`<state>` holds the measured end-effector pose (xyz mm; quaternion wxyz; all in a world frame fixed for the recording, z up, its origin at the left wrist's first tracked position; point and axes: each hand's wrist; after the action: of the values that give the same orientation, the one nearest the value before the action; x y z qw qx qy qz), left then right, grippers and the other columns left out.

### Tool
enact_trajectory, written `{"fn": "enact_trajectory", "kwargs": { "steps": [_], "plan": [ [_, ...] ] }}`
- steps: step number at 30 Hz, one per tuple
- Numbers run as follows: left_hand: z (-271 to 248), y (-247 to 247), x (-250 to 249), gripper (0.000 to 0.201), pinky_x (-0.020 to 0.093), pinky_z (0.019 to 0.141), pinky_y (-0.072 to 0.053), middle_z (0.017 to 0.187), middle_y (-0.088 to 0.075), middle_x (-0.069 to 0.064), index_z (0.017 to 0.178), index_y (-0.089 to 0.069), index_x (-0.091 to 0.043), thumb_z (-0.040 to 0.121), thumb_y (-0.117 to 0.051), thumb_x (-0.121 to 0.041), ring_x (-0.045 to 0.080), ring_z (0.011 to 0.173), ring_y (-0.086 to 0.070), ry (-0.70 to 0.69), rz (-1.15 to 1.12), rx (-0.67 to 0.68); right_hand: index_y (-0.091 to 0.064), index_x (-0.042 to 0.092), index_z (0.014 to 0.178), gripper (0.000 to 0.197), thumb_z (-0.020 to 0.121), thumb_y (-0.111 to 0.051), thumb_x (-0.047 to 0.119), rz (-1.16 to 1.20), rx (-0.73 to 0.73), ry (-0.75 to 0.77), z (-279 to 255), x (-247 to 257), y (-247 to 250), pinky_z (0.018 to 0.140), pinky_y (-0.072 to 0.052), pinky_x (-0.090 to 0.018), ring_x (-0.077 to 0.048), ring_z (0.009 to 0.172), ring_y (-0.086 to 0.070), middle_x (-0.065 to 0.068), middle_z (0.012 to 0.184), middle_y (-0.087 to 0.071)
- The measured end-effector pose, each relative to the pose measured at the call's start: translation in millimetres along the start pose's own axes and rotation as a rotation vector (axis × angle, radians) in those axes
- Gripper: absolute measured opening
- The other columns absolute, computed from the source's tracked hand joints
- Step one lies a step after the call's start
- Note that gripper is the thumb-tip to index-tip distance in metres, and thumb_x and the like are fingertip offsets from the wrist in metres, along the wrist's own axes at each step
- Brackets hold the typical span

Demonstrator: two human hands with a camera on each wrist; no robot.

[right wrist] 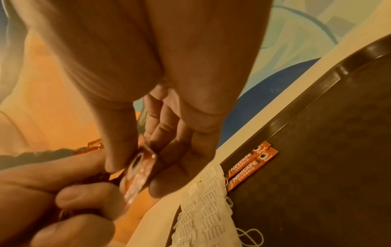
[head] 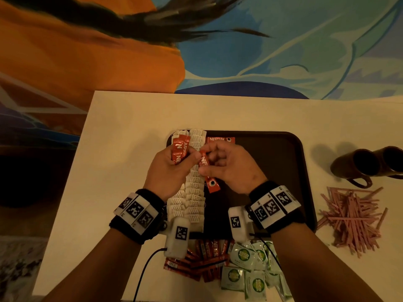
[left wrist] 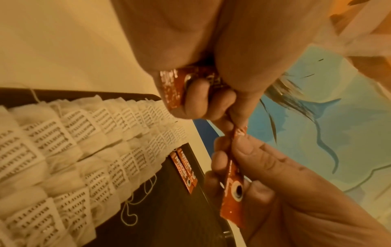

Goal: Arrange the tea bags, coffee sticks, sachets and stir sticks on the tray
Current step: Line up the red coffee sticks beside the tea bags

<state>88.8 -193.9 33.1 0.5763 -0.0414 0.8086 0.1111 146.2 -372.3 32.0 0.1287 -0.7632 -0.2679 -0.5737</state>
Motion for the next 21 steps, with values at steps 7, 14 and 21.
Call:
{"fn": "enact_trajectory", "kwargs": {
  "steps": [7,14,21],
  "plan": [
    [1.6,1.3,1.6,0.016,0.025,0.047,-0.034,0.079,-0.067,0.022,0.096,-0.069,-0.014,0.094,-0.072,-0.029,0.017,0.051,-0.039,0.003,-0.050,-0.032,-0.074,0.008,0.107,0.024,0.084,-0.080,0.004,0.120,-0.112,-0.009,-6.7,-4.8,14.1,0.075,-0.062,-0.037,-0.027,0.080,-0.076,-0.009,0.090,-0.079],
    [-3.5,-1.9,6.8,0.014,0.026,0.047,-0.033,0.081,-0.066,0.023,0.097,-0.069,-0.013,0.098,-0.068,-0.027,0.023,0.057,-0.037,0.040,-0.055,0.012,-0.074,0.005,0.107,0.026,0.081,-0.080,0.002,0.316,-0.232,-0.085,-19.0,-14.4,30.9,0.078,-0.064,-0.037,-0.029,0.084,-0.076,-0.014,0.094,-0.078],
    [-6.9,-3.9,14.0,0.013,0.038,0.056,-0.038,0.076,-0.063,0.021,0.088,-0.073,-0.027,0.094,-0.068,-0.037,0.026,0.058,-0.039,0.068,0.059,0.034,-0.076,0.008,0.105,0.020,0.085,-0.078,0.004,0.306,-0.331,-0.172,-20.0,-26.3,41.9,0.079,-0.063,-0.038,-0.029,0.090,-0.076,-0.013,0.095,-0.078]
  ]
}}
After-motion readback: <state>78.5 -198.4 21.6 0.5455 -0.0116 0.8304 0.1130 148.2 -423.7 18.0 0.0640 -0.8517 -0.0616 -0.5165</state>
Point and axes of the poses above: each hand's wrist, its own z-axis towards the middle knuckle, its own y-axis out of the back of the hand, x = y × z
